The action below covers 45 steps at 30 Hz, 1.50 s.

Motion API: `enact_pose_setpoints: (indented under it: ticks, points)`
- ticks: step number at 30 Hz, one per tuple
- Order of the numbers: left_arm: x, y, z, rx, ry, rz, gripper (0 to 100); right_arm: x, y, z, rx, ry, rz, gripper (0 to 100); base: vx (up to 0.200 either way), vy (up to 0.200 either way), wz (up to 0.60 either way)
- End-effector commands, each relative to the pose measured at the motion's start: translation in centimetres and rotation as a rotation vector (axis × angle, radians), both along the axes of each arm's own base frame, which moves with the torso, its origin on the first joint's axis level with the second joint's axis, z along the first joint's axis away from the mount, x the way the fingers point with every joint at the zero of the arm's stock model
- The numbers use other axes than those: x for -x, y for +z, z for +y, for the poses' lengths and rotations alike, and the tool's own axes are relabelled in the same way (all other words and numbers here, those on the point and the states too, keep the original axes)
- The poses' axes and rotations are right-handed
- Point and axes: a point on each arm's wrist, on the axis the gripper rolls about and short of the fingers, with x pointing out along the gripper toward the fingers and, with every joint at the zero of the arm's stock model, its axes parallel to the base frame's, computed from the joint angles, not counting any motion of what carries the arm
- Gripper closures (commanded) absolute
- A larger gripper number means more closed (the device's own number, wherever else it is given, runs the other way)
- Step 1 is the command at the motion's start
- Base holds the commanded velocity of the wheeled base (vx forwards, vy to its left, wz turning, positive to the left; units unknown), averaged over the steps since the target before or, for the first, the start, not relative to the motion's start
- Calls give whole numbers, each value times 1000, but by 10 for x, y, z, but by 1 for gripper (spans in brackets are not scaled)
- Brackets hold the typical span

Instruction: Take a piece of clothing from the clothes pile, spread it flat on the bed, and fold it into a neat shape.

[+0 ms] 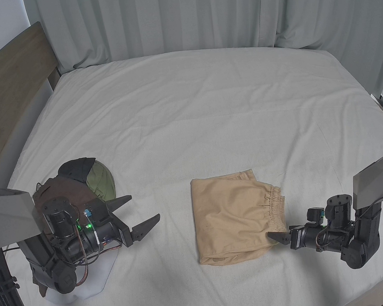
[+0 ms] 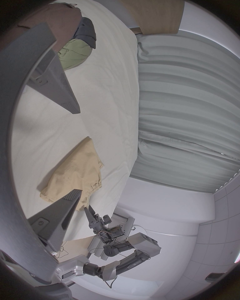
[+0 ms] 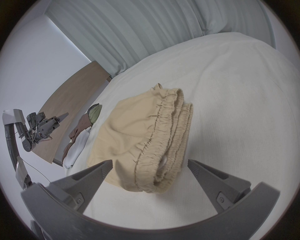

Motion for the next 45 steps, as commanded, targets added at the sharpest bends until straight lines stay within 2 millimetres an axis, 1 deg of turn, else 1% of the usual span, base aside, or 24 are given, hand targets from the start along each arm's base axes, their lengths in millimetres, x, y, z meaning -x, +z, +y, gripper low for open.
enact_pose_setpoints:
  ticks: [1, 6, 10, 20, 24, 28, 33, 45]
  points:
    - [0, 0, 0, 0, -1, 1, 0, 0, -14, 1, 8, 4, 40, 0, 0, 0, 0]
    - [1, -1, -1, -1, -3, 4, 0, -2, -15, 3, 3, 9, 38, 0, 0, 0, 0]
    - [1, -1, 0, 0, -3, 2, 0, -4, -21, 4, 2, 14, 50, 0, 0, 0, 0]
    - [2, -1, -1, -2, -4, 4, 0, -10, -23, 8, -10, 18, 39, 0, 0, 0, 0]
    - [2, -1, 0, -2, -3, 3, 0, -8, -23, 15, -29, 29, 54, 0, 0, 0, 0]
    - [2, -1, 0, -2, -3, 3, 0, -10, -21, 21, -67, 25, 60, 0, 0, 0, 0]
    - [2, -1, -1, -2, -4, 6, 0, -13, -20, 23, -79, 20, 51, 0, 0, 0, 0]
    - [3, -2, -1, -4, -4, 10, 0, -13, -21, 22, -77, 15, 53, 0, 0, 0, 0]
